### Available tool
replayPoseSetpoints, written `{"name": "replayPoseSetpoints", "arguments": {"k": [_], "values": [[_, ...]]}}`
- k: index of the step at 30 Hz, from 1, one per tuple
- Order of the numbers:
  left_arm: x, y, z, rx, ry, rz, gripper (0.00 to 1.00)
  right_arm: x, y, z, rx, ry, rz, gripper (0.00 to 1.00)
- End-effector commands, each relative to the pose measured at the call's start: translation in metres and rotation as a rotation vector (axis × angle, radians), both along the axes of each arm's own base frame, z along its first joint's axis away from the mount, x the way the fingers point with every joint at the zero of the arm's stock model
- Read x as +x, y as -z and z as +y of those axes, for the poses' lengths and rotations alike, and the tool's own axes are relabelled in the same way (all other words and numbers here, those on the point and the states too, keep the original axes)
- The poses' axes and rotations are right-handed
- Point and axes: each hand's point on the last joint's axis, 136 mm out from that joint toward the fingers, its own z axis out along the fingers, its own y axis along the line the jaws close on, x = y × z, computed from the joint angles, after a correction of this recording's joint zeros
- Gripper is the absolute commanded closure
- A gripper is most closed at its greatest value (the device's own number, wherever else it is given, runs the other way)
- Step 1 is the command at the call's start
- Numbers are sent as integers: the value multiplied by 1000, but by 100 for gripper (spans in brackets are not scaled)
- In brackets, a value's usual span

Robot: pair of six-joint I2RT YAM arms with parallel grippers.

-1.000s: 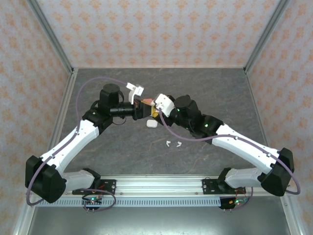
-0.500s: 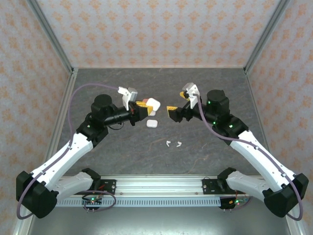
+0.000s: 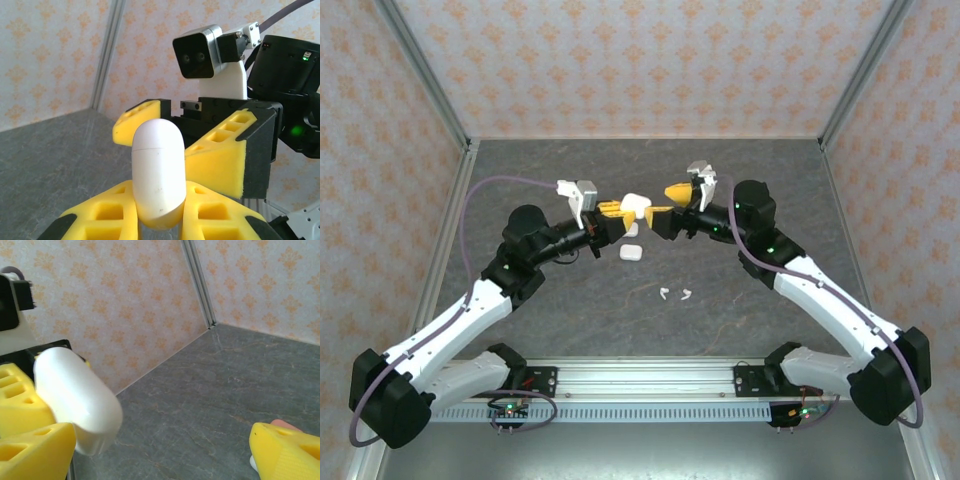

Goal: Insert the wireless bluetooth earbuds into the charging case

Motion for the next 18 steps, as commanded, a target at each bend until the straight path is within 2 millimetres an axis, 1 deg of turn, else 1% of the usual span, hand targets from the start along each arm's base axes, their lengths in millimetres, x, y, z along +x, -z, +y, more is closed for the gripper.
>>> {"name": "replayPoseSetpoints", "arguments": {"k": [1,13,18], "values": [[-6,-18,-1,-26,6,-93,100,-2,-36,3,73,-15,-76,11],[-9,-10,-5,18,28,-104,100,5,-38,-2,42,27,-90,11],[-11,-8,-5,24,35,-106,100,11,-40,-5,26,53,-90,12]]}}
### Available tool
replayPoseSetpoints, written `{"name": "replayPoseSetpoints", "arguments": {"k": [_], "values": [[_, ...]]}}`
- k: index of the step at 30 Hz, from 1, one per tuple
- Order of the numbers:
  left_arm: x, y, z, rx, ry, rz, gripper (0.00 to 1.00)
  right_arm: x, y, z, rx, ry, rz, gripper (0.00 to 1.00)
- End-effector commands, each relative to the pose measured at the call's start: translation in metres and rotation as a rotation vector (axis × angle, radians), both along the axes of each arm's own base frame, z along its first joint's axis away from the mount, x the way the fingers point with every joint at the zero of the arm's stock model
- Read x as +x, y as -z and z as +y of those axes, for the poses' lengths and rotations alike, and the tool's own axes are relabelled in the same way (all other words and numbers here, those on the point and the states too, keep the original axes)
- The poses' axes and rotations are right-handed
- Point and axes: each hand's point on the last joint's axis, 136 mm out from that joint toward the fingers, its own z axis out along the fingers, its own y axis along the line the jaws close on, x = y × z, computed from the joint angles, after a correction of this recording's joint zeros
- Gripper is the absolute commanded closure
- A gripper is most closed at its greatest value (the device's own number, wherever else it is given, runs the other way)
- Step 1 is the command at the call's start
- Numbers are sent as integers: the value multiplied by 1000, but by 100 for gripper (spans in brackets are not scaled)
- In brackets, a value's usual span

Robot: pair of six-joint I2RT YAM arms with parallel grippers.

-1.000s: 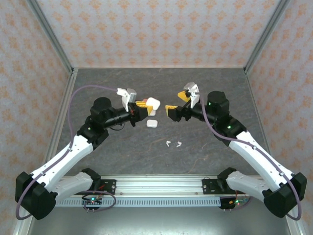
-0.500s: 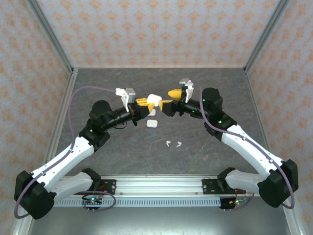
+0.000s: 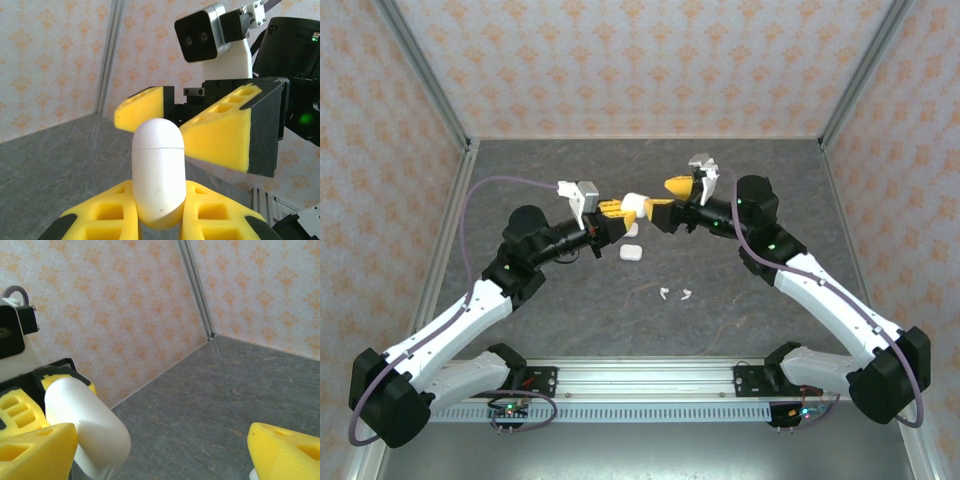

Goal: Insert the wireless bluetooth earbuds into the charging case

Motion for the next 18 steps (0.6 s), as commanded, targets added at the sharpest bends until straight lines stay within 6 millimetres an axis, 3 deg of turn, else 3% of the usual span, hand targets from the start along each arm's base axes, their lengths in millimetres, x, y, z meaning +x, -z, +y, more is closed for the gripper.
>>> {"name": "replayPoseSetpoints", "arguments": {"k": [1,18], "values": [[-11,-7,-4,4,43,-56,100,7,-20,-4,5,33,-52,12],[-14,-10,-4,-3,51,-68,100,24,3,6,-63,33,54,14]]}}
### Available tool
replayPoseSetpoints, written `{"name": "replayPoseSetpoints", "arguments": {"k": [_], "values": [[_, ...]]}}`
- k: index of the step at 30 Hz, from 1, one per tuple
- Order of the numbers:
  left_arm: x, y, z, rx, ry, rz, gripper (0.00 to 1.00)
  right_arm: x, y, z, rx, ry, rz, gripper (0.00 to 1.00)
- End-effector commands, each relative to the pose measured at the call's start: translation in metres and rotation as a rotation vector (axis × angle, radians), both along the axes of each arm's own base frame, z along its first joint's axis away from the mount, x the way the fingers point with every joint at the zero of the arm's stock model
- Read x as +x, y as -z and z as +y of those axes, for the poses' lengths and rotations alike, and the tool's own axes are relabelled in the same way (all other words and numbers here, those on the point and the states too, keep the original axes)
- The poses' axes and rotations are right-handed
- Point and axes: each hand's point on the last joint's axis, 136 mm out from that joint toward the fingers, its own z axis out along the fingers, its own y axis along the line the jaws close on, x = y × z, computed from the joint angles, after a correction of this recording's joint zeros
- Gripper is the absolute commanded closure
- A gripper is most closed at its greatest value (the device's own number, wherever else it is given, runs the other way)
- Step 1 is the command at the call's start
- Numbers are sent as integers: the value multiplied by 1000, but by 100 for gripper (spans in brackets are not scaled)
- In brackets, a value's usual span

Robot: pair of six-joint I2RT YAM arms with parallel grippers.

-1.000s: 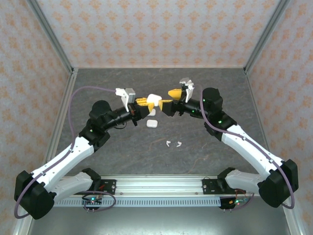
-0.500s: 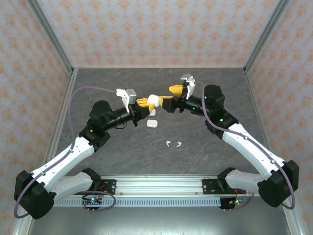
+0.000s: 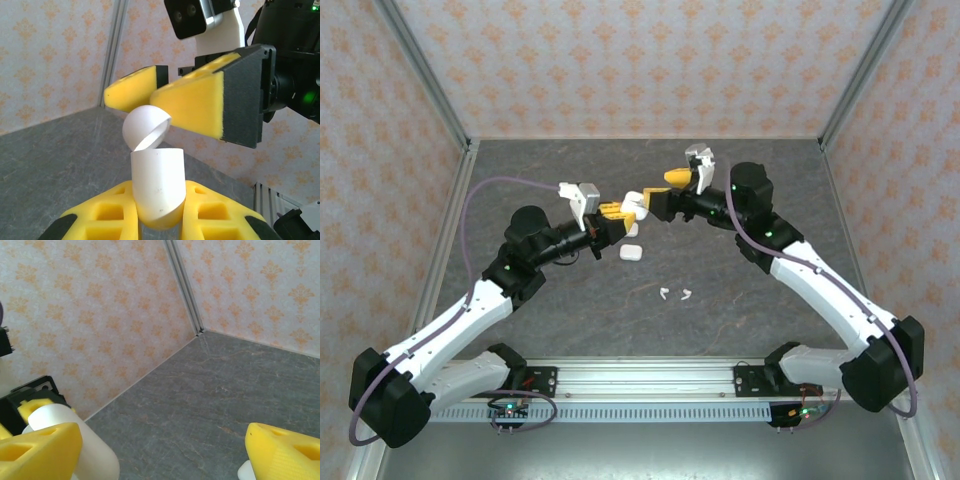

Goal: Insert the wireless bluetooth earbuds into the charging case

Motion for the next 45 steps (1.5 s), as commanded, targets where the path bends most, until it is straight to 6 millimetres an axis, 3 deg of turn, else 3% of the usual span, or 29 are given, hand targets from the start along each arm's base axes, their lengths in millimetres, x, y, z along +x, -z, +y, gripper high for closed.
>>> {"name": "replayPoseSetpoints", "arguments": {"k": [1,10,17,20,22,27,33,40,45], "values": [[-15,-19,-5,-23,59,-90,100,5,1,3,-24,3,18,14],[-16,-18,-4,-13,56,-89,100,8,-4,-1,-20,15,58,14],[-17,-19,-3,-7,55,-99,100,2,-35,-21,51,38,93,13],[-17,-19,-2,-4,52,-104,100,-6,-35,-33,30,66,109,13],[-19,-21,-2,-5,53,-112,100,-8,-16,-44,-45,116,146,15],[-22,-28,1,-4,49,-139,100,-14,65,-64,-205,210,353,30],[-29,-31,3,2,58,-126,100,-35,135,-57,-248,161,570,39],[-33,-30,9,5,38,-124,100,-52,228,-46,-508,108,655,46],[-31,-31,9,6,35,-122,100,-52,270,-22,-581,40,683,50]]}}
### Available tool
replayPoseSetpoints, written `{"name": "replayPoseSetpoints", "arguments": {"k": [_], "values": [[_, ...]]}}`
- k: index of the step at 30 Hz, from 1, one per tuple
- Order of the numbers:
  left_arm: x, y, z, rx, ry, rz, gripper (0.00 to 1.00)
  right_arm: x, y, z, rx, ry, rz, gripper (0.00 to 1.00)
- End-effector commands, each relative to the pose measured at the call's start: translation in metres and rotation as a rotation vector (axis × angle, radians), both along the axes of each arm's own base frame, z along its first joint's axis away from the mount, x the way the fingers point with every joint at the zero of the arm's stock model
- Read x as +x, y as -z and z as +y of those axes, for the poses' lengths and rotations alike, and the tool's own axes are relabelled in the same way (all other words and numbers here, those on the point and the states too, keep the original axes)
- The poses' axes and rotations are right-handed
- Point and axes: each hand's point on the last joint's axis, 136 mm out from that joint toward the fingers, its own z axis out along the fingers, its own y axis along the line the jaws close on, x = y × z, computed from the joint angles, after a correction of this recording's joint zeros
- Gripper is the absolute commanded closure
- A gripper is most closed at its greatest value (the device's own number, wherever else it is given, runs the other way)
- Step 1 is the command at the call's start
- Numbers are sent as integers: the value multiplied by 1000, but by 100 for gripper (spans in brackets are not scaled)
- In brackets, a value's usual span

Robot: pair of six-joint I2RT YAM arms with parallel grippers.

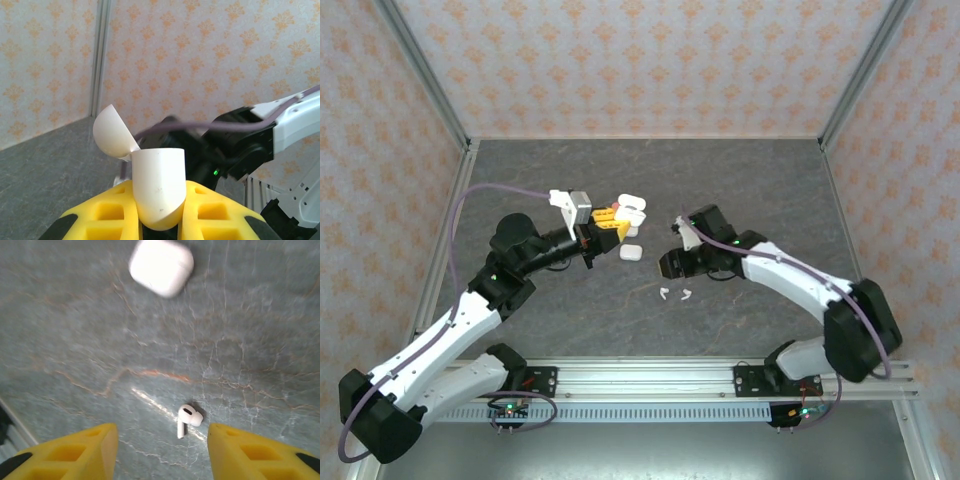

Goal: Insert the wireless bluetooth earbuds into the charging case

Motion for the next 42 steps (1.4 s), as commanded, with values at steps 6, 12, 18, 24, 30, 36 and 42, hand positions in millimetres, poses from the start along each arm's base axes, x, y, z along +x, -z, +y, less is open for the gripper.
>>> {"name": "replayPoseSetpoints", "arguments": {"k": [6,12,18,24,30,36,42], "values": [[-2,-14,1,1,-5,-45,100,4,46,25,-100,-111,-4,54],[0,-13,-1,3,-2,-40,100,0,61,26,-143,-133,18,55],[3,-8,-2,13,-5,-30,100,-11,70,17,-185,-144,62,58],[4,-5,-1,20,-11,-25,100,-25,77,7,-218,-146,110,60],[4,-1,-1,23,-13,-21,100,-30,81,3,-236,-136,125,68],[4,-3,0,26,-17,-24,100,-24,78,4,-239,-126,102,79],[3,-3,1,28,-23,-24,100,-18,62,5,-228,-117,56,82]]}}
